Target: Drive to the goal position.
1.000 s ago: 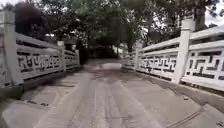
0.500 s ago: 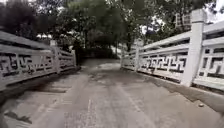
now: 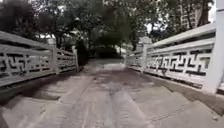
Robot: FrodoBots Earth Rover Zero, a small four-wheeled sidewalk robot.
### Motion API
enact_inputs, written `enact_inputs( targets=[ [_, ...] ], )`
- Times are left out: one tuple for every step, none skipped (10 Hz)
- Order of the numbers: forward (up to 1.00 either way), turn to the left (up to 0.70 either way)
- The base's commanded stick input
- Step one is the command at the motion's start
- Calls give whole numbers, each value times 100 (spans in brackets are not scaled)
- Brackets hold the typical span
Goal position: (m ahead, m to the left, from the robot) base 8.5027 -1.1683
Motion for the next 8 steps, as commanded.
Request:
enact_inputs(
  targets=[
    [70,0],
    [70,0],
    [70,0],
    [70,0],
    [70,0],
    [70,0],
    [70,0],
    [70,0]
  ],
)
